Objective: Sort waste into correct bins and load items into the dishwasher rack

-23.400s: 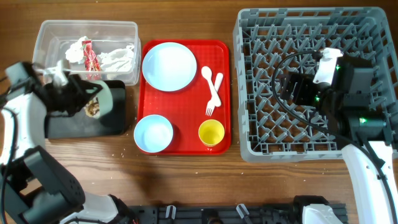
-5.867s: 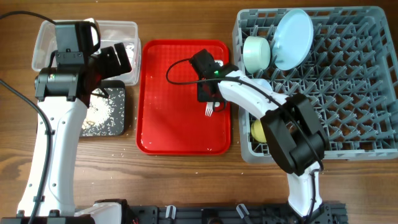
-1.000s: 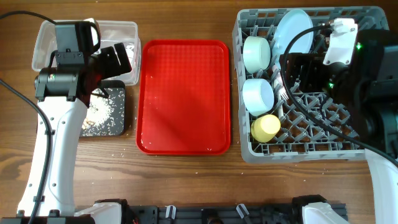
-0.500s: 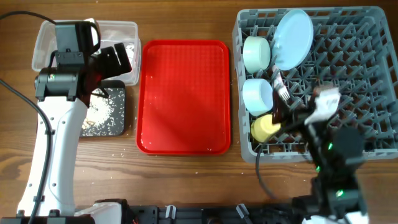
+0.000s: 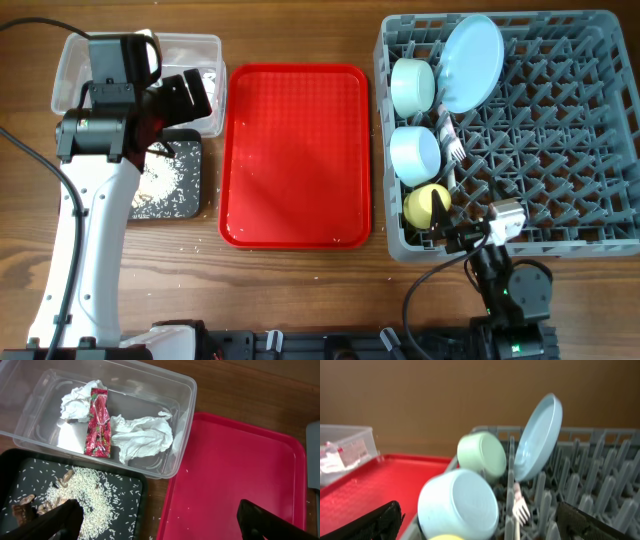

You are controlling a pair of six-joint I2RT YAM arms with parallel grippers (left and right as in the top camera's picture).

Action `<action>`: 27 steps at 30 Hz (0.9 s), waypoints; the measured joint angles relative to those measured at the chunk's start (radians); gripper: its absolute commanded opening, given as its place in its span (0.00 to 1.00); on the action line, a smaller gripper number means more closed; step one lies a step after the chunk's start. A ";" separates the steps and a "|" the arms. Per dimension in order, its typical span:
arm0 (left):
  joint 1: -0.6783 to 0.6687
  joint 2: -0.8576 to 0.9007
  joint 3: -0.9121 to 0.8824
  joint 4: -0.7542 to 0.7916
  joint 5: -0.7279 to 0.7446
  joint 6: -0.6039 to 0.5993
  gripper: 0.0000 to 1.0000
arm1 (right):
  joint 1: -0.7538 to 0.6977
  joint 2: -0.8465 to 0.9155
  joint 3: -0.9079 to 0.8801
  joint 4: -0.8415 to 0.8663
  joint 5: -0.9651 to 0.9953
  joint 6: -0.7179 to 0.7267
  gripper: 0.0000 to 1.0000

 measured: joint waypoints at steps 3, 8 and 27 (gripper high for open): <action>0.000 0.000 0.000 0.000 0.000 0.000 1.00 | 0.000 -0.005 0.000 0.000 0.000 0.000 1.00; 0.000 0.000 0.000 0.000 0.000 0.000 1.00 | 0.000 -0.005 0.000 0.000 0.000 0.000 1.00; 0.000 -0.007 -0.002 -0.026 0.000 0.000 1.00 | 0.000 -0.005 0.000 0.000 0.000 0.000 1.00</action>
